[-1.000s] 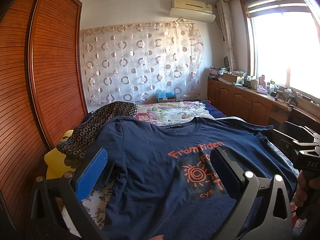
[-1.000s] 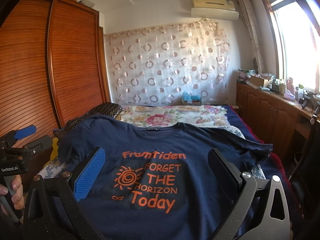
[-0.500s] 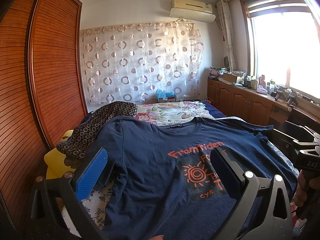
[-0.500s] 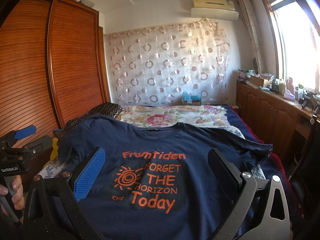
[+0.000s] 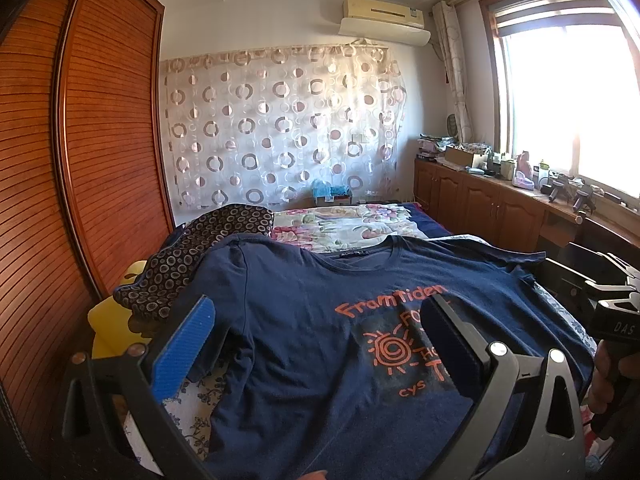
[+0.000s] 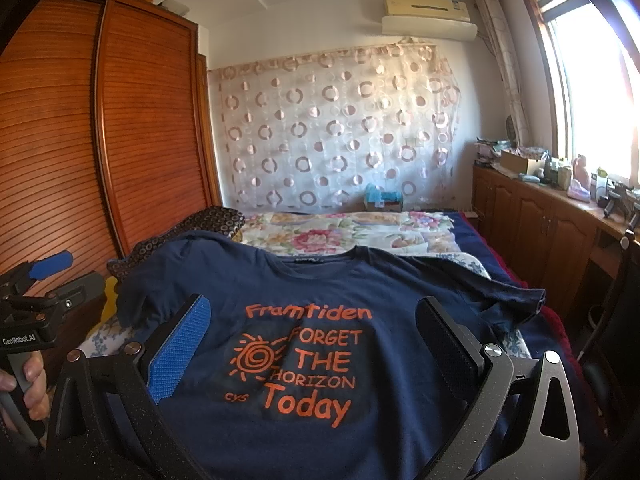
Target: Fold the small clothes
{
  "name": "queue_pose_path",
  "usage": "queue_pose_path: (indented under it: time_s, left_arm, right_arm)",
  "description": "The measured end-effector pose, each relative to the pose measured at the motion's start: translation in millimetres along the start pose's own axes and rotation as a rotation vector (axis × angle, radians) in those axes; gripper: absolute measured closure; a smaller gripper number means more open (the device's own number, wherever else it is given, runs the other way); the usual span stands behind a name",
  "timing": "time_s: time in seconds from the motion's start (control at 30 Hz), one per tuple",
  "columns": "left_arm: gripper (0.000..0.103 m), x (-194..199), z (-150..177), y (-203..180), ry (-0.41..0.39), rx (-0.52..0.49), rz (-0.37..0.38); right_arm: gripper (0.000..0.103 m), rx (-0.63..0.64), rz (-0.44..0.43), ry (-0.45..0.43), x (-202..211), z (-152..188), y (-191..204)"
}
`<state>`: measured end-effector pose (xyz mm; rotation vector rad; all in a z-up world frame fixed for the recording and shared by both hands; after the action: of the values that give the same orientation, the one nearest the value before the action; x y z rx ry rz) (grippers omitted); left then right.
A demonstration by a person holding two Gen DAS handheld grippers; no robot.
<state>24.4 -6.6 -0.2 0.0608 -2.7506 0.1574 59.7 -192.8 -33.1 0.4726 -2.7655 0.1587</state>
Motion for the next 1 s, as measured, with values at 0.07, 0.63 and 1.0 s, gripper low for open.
queue_pose_path:
  time_s: [0.07,0.63,1.0]
  left_arm:
    - [0.000,-0.3,0.4,0.1,-0.001,-0.001,0.000]
    - [0.000,-53.8,12.8,50.9,0.115,-0.010,-0.003]
    - [0.000,-95.8,-0.1,113.5,0.171,0.027,-0.057]
  right_arm:
    - [0.000,-0.001,-0.002,0.000,0.1,0.0,0.2]
    - [0.000,0.062,-0.116,0.084,-55.6,11.9,25.1]
    - [0.000,0.110,-0.230,0.161,-120.3,4.8,46.7]
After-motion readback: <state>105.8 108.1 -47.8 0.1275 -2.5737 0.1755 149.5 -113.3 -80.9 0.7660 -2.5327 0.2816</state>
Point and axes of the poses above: each gripper's, at about its wrist camera, not at the fingertips, and x roughly against the way its jaws point, y to its left, z to its underside, the point moved 4 cm from there along -x, roughly the way its jaws point, and after that the axes turned 7 degrees about x, right-handed, at the moved point
